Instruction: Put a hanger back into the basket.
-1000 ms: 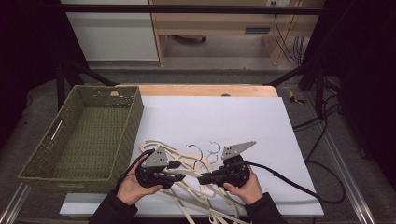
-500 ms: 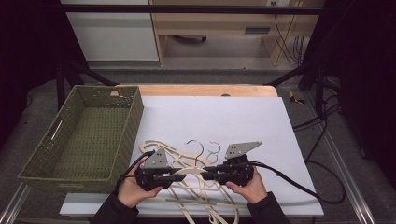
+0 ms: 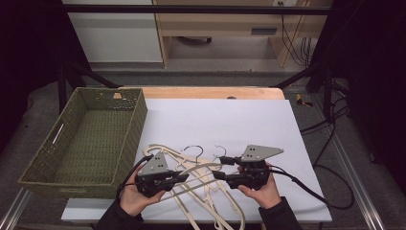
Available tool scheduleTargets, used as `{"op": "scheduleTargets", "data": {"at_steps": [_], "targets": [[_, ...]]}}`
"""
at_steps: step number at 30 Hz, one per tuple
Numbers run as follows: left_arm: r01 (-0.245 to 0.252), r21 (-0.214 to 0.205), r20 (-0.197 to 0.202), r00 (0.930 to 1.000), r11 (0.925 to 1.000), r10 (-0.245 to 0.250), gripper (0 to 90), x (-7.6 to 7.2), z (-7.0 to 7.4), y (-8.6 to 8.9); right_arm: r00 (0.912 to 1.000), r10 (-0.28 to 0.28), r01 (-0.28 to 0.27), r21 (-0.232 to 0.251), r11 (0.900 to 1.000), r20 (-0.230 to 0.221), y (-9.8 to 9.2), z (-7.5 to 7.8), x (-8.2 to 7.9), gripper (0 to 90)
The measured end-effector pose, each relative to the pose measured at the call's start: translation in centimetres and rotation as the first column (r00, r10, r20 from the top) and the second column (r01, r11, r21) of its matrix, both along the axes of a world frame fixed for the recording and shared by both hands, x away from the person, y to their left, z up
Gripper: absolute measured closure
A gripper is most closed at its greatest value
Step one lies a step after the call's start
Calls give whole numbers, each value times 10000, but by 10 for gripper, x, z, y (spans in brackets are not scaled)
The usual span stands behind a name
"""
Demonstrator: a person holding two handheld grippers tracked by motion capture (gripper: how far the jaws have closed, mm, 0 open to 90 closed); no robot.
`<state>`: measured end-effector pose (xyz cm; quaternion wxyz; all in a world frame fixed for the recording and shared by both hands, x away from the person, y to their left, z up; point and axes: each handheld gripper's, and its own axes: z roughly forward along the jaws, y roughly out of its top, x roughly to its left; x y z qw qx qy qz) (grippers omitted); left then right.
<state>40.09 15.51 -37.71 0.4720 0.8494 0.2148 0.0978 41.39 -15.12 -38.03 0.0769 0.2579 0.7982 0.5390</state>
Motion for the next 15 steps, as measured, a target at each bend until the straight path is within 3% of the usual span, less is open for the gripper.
{"op": "scheduleTargets", "data": {"at_steps": [6, 10, 15], "targets": [[-763, -265, 372, 9963, 9967, 773, 851, -1, 9, 11, 9935, -1099, 1090, 300, 9936, 306, -21, 0, 1, 233], [-1087, -499, 548, 9923, 9928, 1114, 850, -2, 14, 18, 9822, -1866, 1848, 673, 9805, 213, -37, -1, 2, 141], [-1321, -741, 714, 9879, 9885, 1374, 849, -4, 24, 26, 9644, -2633, 2617, 518, 9638, 269, -53, -4, 2, 94]]}}
